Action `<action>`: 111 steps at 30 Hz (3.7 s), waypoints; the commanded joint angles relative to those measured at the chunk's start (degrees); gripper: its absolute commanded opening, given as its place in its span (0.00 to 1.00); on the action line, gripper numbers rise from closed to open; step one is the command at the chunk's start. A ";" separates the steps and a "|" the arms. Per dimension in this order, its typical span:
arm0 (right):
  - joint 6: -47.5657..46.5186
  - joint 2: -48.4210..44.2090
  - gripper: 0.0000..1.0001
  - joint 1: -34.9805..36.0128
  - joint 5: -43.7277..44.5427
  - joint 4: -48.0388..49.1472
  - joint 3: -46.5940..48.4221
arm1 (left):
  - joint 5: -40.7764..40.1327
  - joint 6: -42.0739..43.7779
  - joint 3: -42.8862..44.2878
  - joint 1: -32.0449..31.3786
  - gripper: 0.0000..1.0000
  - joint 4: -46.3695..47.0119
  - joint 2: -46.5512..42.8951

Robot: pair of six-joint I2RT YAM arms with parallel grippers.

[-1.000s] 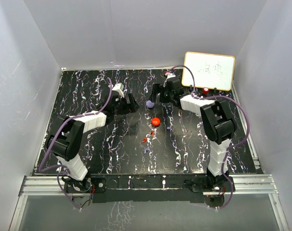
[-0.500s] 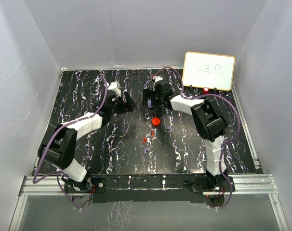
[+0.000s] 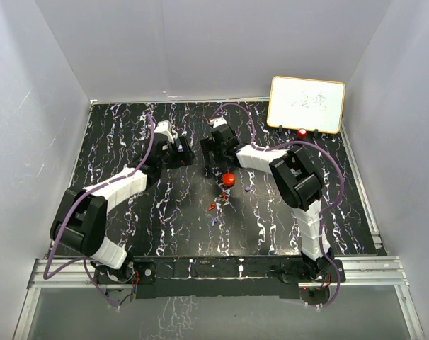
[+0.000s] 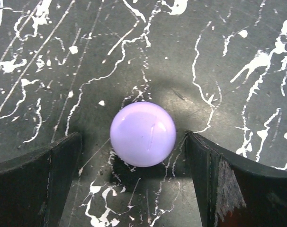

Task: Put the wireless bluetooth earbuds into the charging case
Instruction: Pick up the charging case at the center of the board.

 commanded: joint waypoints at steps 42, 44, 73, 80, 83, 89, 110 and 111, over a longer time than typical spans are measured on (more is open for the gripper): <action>-16.86 -28.18 0.27 -1.39 -14.19 30.24 -29.39 | 38.61 -11.41 8.18 10.41 0.70 7.98 9.45; -16.72 -29.28 0.27 -1.35 -16.34 30.47 -29.90 | 39.64 -13.97 7.92 10.10 0.67 10.63 10.65; -19.79 -31.25 0.24 2.18 -21.05 29.63 -29.70 | 38.26 -20.60 6.08 2.71 0.40 20.22 12.69; -19.40 -31.25 0.23 2.16 -20.89 30.06 -29.82 | 38.76 -21.04 3.53 2.72 0.46 22.00 10.59; -19.33 -31.30 0.23 2.17 -21.07 30.02 -29.87 | 39.16 -21.68 2.15 2.71 0.48 23.61 10.06; -19.11 -31.26 0.23 2.19 -21.03 30.16 -29.87 | 40.03 -22.33 1.08 2.67 0.46 25.81 9.53; -17.28 -30.28 0.55 2.14 -22.17 29.38 -28.52 | 42.95 -27.17 -1.52 2.30 0.00 37.17 9.97; -17.14 -30.36 0.60 2.08 -22.14 29.29 -28.47 | 42.96 -27.16 -1.55 2.35 0.00 37.29 10.05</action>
